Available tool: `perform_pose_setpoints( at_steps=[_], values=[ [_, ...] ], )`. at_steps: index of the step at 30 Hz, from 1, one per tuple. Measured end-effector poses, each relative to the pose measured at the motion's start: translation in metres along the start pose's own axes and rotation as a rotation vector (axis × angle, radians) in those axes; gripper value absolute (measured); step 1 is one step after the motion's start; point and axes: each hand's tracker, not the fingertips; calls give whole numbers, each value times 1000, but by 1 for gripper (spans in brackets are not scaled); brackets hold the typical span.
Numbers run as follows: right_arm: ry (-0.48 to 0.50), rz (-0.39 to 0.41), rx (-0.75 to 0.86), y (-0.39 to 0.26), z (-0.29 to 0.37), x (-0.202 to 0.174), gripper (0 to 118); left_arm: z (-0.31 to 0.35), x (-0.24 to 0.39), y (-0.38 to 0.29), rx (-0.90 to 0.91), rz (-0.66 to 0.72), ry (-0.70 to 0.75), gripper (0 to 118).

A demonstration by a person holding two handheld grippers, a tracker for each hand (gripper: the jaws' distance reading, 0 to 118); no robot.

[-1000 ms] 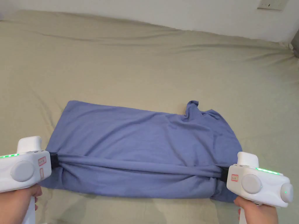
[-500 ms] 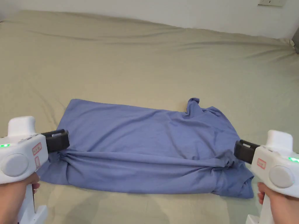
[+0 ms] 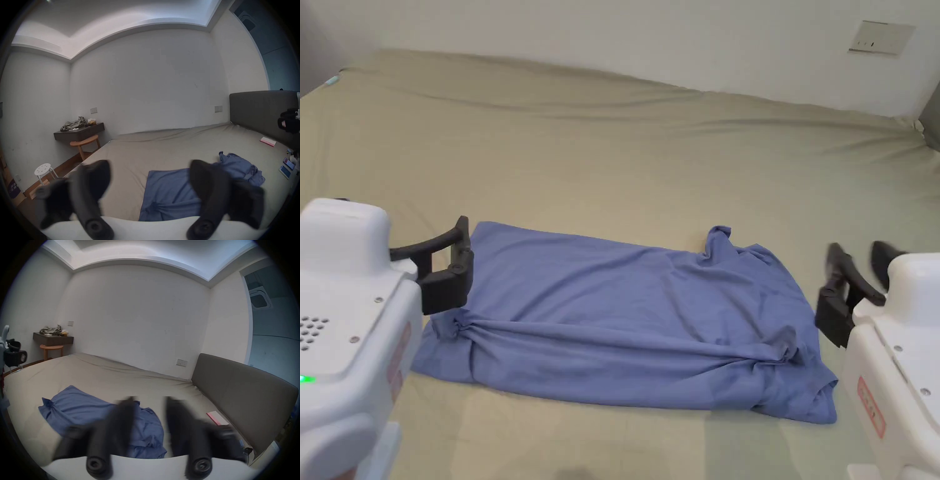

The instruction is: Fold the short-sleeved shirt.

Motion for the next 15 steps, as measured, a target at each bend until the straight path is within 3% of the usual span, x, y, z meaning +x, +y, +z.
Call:
perform_pose_setpoints(
  at_steps=[2, 5, 8, 10, 15],
  values=[
    [18, -16, -18, -6, 5, -3, 3, 3, 5, -8, -18, -11, 23, 32],
    [76, -87, -111, -14, 7, 0, 3, 4, -2, -16, -91, 50, -69, 2],
    [31, -30, -118, -19, 11, 2, 3, -1, -1, -27, -138, 38, -32, 0],
    [26, -41, -127, -23, 13, 9, 3, -8, -3, -36, -190, 43, -30, 0],
    [-6, -57, -185, -37, 12, 25, 3, -40, -18, -70, -419, 199, -94, 0]
  ],
)
